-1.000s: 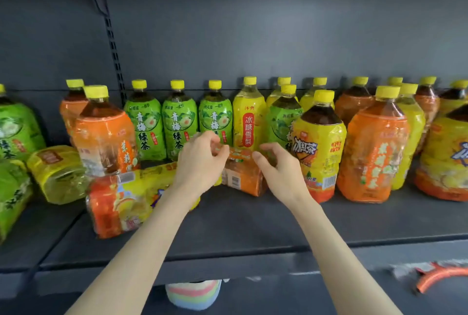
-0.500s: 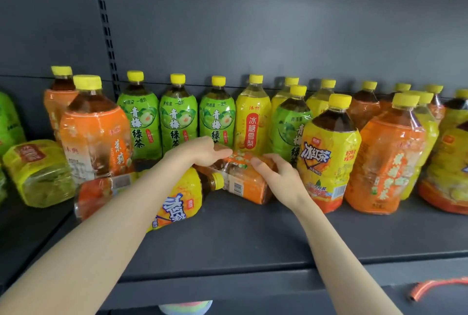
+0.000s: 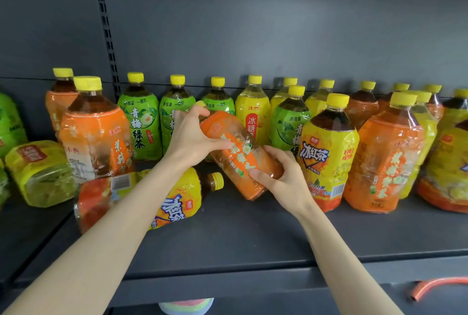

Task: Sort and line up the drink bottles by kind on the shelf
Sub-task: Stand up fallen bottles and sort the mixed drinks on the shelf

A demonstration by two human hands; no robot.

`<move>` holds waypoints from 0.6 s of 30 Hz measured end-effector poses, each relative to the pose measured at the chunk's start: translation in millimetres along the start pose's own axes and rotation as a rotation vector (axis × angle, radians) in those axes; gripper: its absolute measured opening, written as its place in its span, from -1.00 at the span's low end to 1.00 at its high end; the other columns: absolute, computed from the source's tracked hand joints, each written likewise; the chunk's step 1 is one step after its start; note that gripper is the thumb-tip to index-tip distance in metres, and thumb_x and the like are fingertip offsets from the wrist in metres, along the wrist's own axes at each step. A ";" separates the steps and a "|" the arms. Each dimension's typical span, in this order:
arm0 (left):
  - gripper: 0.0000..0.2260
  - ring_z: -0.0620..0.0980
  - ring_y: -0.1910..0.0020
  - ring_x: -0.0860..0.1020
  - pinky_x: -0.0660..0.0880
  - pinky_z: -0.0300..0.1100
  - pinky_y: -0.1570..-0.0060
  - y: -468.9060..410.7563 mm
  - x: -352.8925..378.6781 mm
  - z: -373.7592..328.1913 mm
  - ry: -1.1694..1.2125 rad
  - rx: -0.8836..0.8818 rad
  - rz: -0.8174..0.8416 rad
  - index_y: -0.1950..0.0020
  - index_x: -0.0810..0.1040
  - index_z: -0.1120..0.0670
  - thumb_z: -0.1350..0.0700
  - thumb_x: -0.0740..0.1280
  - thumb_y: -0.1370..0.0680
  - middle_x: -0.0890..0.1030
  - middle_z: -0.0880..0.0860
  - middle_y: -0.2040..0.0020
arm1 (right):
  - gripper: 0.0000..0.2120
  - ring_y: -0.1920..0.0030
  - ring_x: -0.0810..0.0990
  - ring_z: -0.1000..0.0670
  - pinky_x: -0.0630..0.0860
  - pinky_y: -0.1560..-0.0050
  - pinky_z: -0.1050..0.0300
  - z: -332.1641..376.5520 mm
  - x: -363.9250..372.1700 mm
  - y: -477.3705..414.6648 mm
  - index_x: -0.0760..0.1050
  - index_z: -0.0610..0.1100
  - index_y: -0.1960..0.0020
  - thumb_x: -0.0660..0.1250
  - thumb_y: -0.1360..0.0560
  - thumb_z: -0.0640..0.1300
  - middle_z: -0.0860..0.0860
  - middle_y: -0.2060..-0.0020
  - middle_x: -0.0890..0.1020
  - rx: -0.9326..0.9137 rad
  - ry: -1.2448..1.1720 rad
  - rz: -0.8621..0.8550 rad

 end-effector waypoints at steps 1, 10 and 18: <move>-0.22 0.07 -0.25 0.40 0.40 -0.06 -0.23 1.2 0.6 -1.1 0.027 0.025 -0.020 -0.32 0.34 -0.02 -0.04 0.62 -0.20 0.29 0.08 -0.26 | -0.37 -0.13 0.44 0.11 0.39 0.04 0.57 0.3 0.3 0.6 0.35 -0.09 -0.42 0.50 -0.41 -0.09 -0.01 -0.20 0.37 -0.007 -0.006 0.007; -0.12 -0.16 -0.27 0.38 0.37 -0.35 -0.21 10.1 13.0 -14.4 0.241 0.233 0.031 -0.47 0.25 0.12 0.21 0.60 -0.25 0.28 0.01 -0.35 | -0.22 -0.21 0.46 0.06 0.51 -0.23 0.11 -2.2 11.2 1.6 0.17 0.03 -0.36 0.58 -0.32 -0.18 -0.04 -0.26 0.40 -0.045 -0.029 0.031; -0.27 -0.02 -0.26 0.41 0.48 0.03 -0.21 8.6 16.4 -9.7 0.084 0.249 0.107 -0.48 0.25 -0.01 0.13 0.51 -0.39 0.36 0.03 -0.36 | -0.25 -0.19 0.51 0.04 0.54 -0.19 0.08 -3.1 11.3 0.9 0.12 -0.02 -0.42 0.51 -0.40 -0.17 0.09 -0.21 0.42 -0.037 -0.025 0.036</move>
Point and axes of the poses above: each hand's wrist, its own y-axis away from the middle knuckle, its own x-axis out of the palm, z = x × y, the point moved 1 cm from there along -y, towards the middle knuckle
